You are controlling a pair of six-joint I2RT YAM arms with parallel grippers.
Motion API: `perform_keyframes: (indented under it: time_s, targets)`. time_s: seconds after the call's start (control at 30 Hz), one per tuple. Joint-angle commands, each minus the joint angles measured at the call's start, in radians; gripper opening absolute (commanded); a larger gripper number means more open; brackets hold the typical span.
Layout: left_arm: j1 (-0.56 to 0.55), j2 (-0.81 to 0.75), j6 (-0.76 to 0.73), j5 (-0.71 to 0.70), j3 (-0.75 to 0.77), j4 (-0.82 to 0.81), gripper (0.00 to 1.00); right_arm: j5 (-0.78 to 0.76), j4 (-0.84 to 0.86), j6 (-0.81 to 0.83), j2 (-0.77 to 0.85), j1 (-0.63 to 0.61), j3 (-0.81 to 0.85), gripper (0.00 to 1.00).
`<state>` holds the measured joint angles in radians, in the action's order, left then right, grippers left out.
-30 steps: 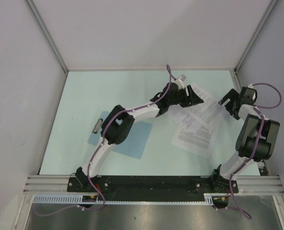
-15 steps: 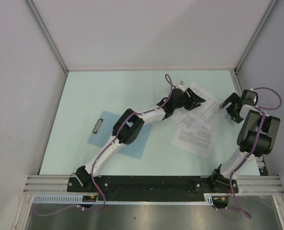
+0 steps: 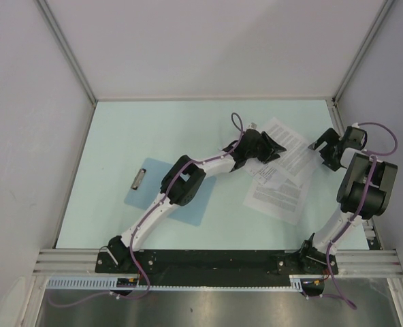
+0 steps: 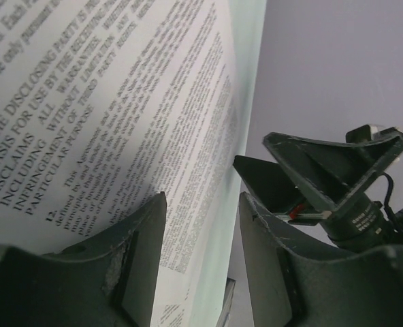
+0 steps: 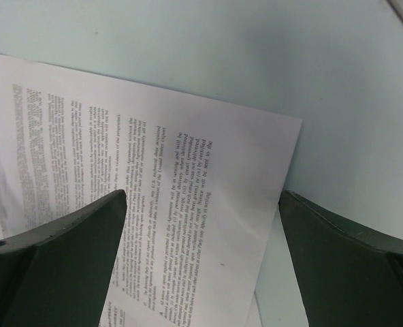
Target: Put the files into the folder
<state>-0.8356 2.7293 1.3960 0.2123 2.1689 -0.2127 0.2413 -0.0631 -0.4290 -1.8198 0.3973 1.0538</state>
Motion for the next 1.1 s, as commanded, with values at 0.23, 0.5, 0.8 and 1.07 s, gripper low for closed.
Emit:
perform_keyframes:
  time_s: [0.23,0.5,0.8,1.07]
  targets:
    - [-0.005,0.023,0.040,0.012,0.039,0.021,0.52,0.205,0.055,-0.094,-0.013,0.002,0.014,1.00]
    - [-0.005,0.030,0.044,0.025,0.039,0.018,0.51,0.309,0.155,-0.209,0.022,-0.008,-0.029,1.00]
    - [-0.003,0.015,0.018,0.032,0.035,0.025,0.51,0.314,0.207,-0.283,0.125,0.006,-0.094,1.00]
    - [-0.005,0.004,0.003,0.029,0.037,0.032,0.51,0.313,0.192,-0.297,0.143,0.012,-0.103,0.98]
